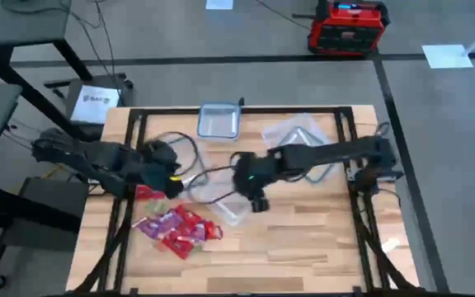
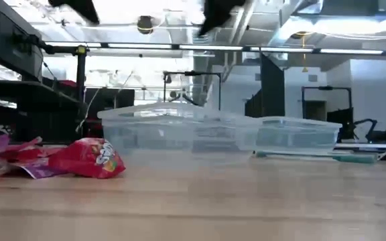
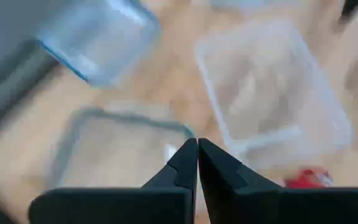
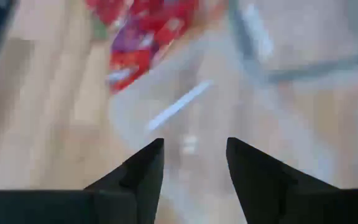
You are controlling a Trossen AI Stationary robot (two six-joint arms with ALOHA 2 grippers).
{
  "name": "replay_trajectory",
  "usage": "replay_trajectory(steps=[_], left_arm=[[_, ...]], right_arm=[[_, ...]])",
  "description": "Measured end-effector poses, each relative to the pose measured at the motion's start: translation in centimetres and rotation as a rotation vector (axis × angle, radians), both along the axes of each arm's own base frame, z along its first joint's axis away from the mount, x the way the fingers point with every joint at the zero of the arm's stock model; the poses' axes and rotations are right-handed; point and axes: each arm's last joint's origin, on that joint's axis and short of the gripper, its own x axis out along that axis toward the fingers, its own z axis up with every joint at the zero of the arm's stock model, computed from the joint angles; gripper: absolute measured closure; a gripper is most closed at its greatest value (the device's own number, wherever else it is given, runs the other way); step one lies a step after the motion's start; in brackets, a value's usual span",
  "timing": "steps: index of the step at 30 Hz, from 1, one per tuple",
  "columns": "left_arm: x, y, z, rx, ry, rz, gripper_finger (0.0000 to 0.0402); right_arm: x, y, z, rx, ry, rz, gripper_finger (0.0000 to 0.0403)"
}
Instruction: Sort candy
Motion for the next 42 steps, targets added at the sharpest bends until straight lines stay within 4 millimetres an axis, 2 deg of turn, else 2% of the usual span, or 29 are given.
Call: replay_trajectory(steps=[3,7,9,11,16,20,23,26,30,35,38,42], left_arm=[[1.1,-1.0,-4.6,-0.087,0.103,-0.115,0.0402],[1.4,-1.0,-9.2,-0.078,0.215,-0.102,0.0402],[2.1,-0.7,-10.1,-0.094,0.173,-0.085,0.0402],[2.9,-0.4,-10.4,-0.138,0.154,-0.096,0.0402],[3.7,0.5,-12.3,-0.202,0.264,-0.049,0.0402],[4.4,0.8,-13.9,-0.187,0.333,-0.079,0.0402],[4.7,1.1,-15.0,-0.187,0.378,-0.062,0.0402],[4.6,1.4,-16.3,-0.173,0.483,-0.035,0.0402],[3.6,1.6,-17.2,-0.143,0.643,-0.003,0.0402],[1.4,2.1,-17.0,-0.042,0.832,0.085,0.0402],[0.8,2.4,-16.3,0.013,0.845,0.134,0.0402],[0.5,2.2,-15.0,0.008,0.766,0.122,0.0402]], right_arm=[[-2.3,1.1,-1.5,0.033,-0.091,-0.04,0.0255],[-4.0,1.9,-3.9,0.088,-0.12,-0.099,0.0264],[-4.3,2.0,-5.0,0.076,-0.121,-0.129,0.0268],[-4.3,2.3,-5.1,0.073,-0.171,-0.14,0.0271],[-3.7,3.2,-6.4,0.072,-0.166,-0.135,0.0275],[-3.4,4.1,-6.8,0.068,-0.173,-0.12,0.0275],[-3.4,4.6,-7.9,0.054,-0.13,-0.104,0.0275],[-3.4,5.1,-8.1,0.046,-0.127,-0.101,0.0275],[-3.5,5.2,-8.4,0.042,-0.109,-0.106,0.0275],[-3.4,5.2,-8.3,0.046,-0.119,-0.107,0.0275],[-3.3,5.0,-8.3,0.043,-0.121,-0.108,0.0275],[-3.1,4.8,-7.9,0.015,-0.139,-0.076,0.0275]])
